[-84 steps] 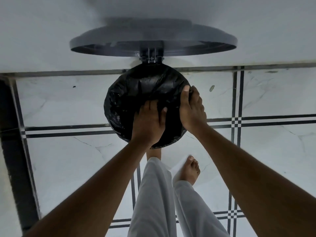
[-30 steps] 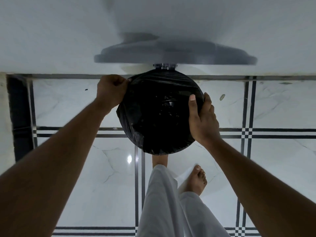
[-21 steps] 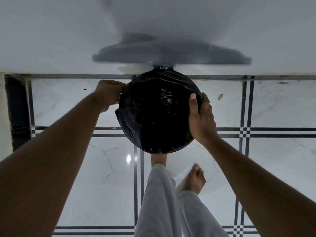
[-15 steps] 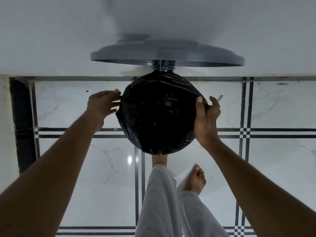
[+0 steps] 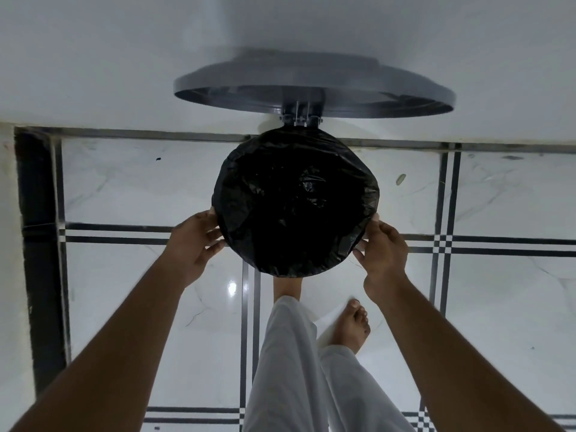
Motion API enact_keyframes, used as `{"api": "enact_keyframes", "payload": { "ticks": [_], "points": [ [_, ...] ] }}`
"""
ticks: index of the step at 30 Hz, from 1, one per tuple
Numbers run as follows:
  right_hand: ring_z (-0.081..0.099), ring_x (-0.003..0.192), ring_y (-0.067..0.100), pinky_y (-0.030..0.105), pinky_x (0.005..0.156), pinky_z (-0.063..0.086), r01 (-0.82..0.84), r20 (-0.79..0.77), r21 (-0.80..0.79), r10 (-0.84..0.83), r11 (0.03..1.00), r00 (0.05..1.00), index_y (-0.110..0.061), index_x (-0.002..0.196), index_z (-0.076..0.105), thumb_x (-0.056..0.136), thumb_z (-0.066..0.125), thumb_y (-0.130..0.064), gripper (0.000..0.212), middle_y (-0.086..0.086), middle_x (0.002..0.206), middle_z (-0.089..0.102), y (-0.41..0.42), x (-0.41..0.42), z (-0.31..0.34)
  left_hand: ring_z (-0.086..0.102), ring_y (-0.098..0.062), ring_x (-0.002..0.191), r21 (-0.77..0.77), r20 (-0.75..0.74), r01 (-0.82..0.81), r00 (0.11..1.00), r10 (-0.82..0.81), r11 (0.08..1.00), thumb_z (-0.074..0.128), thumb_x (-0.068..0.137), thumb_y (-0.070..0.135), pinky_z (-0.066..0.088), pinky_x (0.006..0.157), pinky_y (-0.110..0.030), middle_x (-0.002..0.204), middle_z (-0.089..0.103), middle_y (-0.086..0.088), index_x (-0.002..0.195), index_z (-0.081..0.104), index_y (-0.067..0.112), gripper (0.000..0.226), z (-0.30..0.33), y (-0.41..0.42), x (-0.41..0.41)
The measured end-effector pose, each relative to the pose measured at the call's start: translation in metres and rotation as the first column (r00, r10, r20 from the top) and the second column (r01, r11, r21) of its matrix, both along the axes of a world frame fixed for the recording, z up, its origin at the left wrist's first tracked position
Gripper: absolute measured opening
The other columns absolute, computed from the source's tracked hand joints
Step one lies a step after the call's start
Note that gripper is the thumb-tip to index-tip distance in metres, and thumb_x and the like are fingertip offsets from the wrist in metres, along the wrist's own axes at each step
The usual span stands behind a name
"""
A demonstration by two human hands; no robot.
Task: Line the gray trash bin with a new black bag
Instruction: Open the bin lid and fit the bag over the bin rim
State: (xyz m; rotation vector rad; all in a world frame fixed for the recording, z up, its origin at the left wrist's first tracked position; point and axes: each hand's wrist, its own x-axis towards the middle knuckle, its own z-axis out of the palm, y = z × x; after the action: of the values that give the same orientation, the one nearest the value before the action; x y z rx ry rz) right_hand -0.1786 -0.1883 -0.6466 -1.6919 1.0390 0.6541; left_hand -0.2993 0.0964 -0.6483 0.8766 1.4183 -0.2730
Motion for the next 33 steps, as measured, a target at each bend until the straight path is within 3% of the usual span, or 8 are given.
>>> {"api": "enact_keyframes", "payload": {
  "ticks": [4, 6, 12, 18, 23, 27, 31, 33],
  "points": [
    [0.072, 0.093, 0.013, 0.042, 0.107, 0.062, 0.042, -0.065, 0.042, -0.039, 0.998, 0.997, -0.027, 0.111, 0.076, 0.113, 0.060, -0.052, 0.029, -0.004, 0.113, 0.079, 0.001, 0.000, 0.006, 0.072, -0.016, 0.087, 0.081, -0.010, 0.018, 1.000, -0.018, 0.997, 0.063, 0.110, 0.018, 0.061, 0.079, -0.030, 0.103, 0.076, -0.004, 0.125, 0.068, 0.009, 0.018, -0.008, -0.001, -0.006],
    [0.076, 0.103, 0.013, 0.041, 0.105, 0.062, 0.059, -0.111, 0.077, -0.050, 0.995, 0.993, -0.023, 0.119, 0.075, 0.116, 0.056, -0.050, 0.033, -0.002, 0.119, 0.080, 0.004, -0.009, 0.014, 0.072, -0.015, 0.095, 0.055, -0.037, 0.029, 0.999, -0.027, 0.998, 0.062, 0.110, 0.023, 0.055, 0.086, -0.033, 0.112, 0.076, -0.001, 0.133, 0.069, 0.012, 0.026, -0.008, -0.009, -0.016],
    [0.072, 0.121, 0.016, 0.039, 0.103, 0.054, 0.251, -0.322, 0.236, -0.169, 0.939, 0.932, -0.023, 0.128, 0.074, 0.114, 0.063, -0.040, 0.025, -0.003, 0.128, 0.080, 0.001, -0.043, 0.025, 0.073, -0.022, 0.124, -0.275, -0.001, -0.192, 0.980, 0.200, 0.942, 0.054, 0.114, 0.021, 0.057, 0.094, -0.034, 0.131, 0.079, -0.005, 0.136, 0.072, 0.014, 0.029, -0.001, -0.047, -0.052],
    [0.071, 0.102, 0.018, 0.036, 0.090, 0.054, 0.415, -0.399, 0.291, -0.285, 0.862, 0.872, -0.017, 0.118, 0.077, 0.112, 0.068, -0.027, 0.015, 0.002, 0.112, 0.078, -0.001, -0.036, 0.013, 0.068, -0.015, 0.091, -0.353, 0.063, -0.241, 0.958, 0.280, 0.904, 0.061, 0.110, 0.014, 0.056, 0.086, -0.030, 0.108, 0.074, -0.002, 0.114, 0.074, 0.011, 0.015, -0.009, -0.072, -0.055],
    [0.056, 0.073, 0.015, 0.028, 0.070, 0.047, 0.398, -0.427, 0.236, -0.273, 0.887, 0.862, -0.011, 0.106, 0.071, 0.105, 0.073, -0.015, 0.005, 0.000, 0.077, 0.063, -0.007, -0.029, -0.003, 0.073, -0.022, 0.112, -0.421, 0.096, -0.411, 0.866, 0.491, 0.808, 0.056, 0.112, 0.018, 0.059, 0.100, -0.034, 0.125, 0.077, -0.005, 0.112, 0.081, 0.013, 0.025, -0.009, -0.074, -0.053],
    [0.049, 0.070, 0.015, 0.025, 0.065, 0.043, 0.415, -0.433, 0.211, -0.296, 0.885, 0.851, -0.009, 0.095, 0.066, 0.104, 0.066, -0.005, 0.010, 0.002, 0.072, 0.057, -0.007, -0.027, -0.009, 0.071, -0.019, 0.112, -0.438, 0.114, -0.428, 0.846, 0.521, 0.791, 0.058, 0.111, 0.025, 0.062, 0.088, -0.030, 0.128, 0.075, -0.001, 0.115, 0.081, 0.018, 0.024, -0.014, -0.086, -0.057],
    [0.046, 0.062, 0.014, 0.023, 0.055, 0.041, 0.359, -0.424, 0.176, -0.258, 0.917, 0.868, -0.011, 0.086, 0.062, 0.102, 0.051, 0.003, 0.025, 0.000, 0.064, 0.055, -0.008, -0.024, -0.022, 0.065, -0.022, 0.123, -0.399, 0.113, -0.484, 0.817, 0.566, 0.778, 0.056, 0.112, 0.026, 0.050, 0.109, -0.033, 0.137, 0.071, -0.003, 0.130, 0.072, 0.014, 0.026, -0.022, -0.089, -0.051],
    [0.047, 0.062, 0.014, 0.022, 0.050, 0.043, 0.306, -0.416, 0.147, -0.222, 0.941, 0.882, -0.011, 0.089, 0.064, 0.102, 0.048, 0.005, 0.026, 0.001, 0.066, 0.058, -0.006, -0.019, -0.025, 0.070, -0.021, 0.111, -0.399, 0.101, -0.485, 0.820, 0.563, 0.778, 0.055, 0.113, 0.019, 0.054, 0.102, -0.033, 0.126, 0.075, -0.002, 0.125, 0.071, 0.013, 0.021, -0.027, -0.089, -0.050]
  ]
}}
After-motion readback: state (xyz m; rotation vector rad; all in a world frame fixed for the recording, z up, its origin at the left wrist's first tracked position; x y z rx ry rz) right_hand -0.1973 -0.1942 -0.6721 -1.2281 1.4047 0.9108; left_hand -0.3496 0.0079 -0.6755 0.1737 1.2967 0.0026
